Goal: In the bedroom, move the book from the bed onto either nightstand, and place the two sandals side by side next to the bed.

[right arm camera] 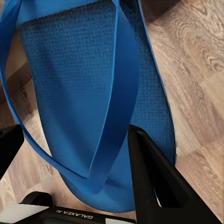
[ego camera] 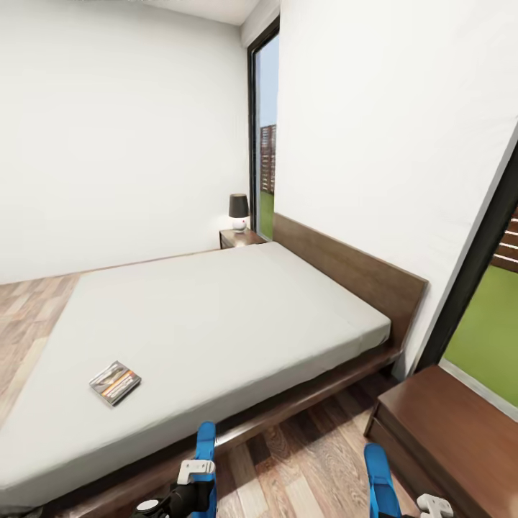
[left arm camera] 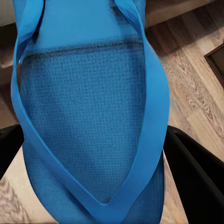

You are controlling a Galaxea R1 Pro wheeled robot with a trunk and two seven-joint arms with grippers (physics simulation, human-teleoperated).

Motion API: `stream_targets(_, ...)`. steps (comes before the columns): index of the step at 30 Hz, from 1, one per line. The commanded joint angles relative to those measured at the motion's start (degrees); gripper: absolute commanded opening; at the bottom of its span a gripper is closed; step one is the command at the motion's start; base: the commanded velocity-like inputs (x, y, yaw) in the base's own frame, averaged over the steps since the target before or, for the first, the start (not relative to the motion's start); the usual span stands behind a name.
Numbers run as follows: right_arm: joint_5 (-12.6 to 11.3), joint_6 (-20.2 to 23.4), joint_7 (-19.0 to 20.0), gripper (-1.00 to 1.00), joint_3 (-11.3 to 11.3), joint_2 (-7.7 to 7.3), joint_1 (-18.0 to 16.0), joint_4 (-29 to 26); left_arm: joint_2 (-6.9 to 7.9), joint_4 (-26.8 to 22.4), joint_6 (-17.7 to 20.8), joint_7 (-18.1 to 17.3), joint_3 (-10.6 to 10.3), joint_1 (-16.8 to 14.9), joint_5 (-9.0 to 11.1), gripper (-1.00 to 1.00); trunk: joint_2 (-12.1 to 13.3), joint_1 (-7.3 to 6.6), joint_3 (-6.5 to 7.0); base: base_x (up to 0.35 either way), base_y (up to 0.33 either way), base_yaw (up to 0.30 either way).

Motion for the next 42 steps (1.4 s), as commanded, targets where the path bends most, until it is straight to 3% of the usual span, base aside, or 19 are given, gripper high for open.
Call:
stream_targets(1, -0.1, 0.4, 0.3, -1.0, -0.4, -0.01, 0.0, 0.0, -0.01, 0.1, -0.1, -0.2, 0.0, -0.1, 0.4, -1.0, 0.0, 0.0, -0.06, 0.0, 0.0, 0.292)
stream_targets(42, -0.1, 0.4, 0.3, -1.0, -0.4, -0.01, 0.0, 0.0, -0.01, 0.1, -0.1, -0.2, 0.1, -0.1, 0.4, -1.0, 0.0, 0.0, -0.06, 0.0, 0.0, 0.292)
